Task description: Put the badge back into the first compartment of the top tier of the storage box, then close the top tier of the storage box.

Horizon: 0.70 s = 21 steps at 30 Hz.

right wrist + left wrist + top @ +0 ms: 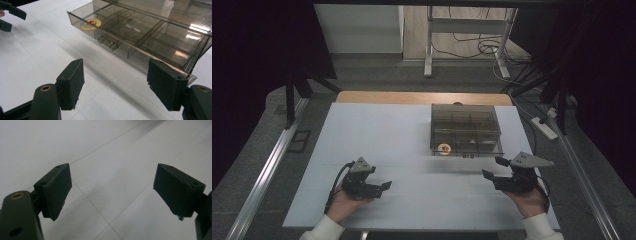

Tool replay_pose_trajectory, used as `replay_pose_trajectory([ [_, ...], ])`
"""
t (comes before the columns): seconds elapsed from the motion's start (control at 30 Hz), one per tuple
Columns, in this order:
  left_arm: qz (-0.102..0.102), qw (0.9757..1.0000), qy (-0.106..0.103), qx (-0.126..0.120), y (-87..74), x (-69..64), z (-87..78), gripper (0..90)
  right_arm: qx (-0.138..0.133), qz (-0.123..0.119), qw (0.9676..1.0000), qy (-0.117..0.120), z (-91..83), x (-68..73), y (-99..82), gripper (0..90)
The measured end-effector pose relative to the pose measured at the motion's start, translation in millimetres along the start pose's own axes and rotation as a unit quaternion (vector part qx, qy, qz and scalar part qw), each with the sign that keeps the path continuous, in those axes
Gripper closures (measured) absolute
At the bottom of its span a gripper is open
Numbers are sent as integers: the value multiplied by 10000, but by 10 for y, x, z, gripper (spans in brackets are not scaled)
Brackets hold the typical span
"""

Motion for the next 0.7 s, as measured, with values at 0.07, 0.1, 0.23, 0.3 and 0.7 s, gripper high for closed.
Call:
replay_pose_trajectory([
  [0.07, 2, 10000, -2, -2, -1, 3, -3, 153, 38, -13, 10000, 11, 13, 5, -15, 297],
  [0.1, 4, 10000, 0, -6, 0, 4, -5, 153, 46, -15, 10000, 16, 20, 8, -20, 297],
  [0.23, -3, 10000, -2, -9, 4, 10, -3, 153, 61, -30, 10000, 11, 34, 20, -28, 300],
  [0.3, 4, 10000, 4, 4, 1, 11, -1, 153, 74, -32, 10000, 32, 41, 28, -32, 301],
  [0.7, -2, 10000, 22, -16, -10, 3, -18, 153, 82, -294, 9995, -60, 110, 65, -36, 715],
])
Point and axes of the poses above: each handheld gripper's, and its own axes: z roughly forward along the jaws, y roughly out of its top, x roughly to its left, the point moved 6 cm from there along z, roughly forward along the jaws, and after that the axes turned 4 degrees about -y, right-handed, at the moved point
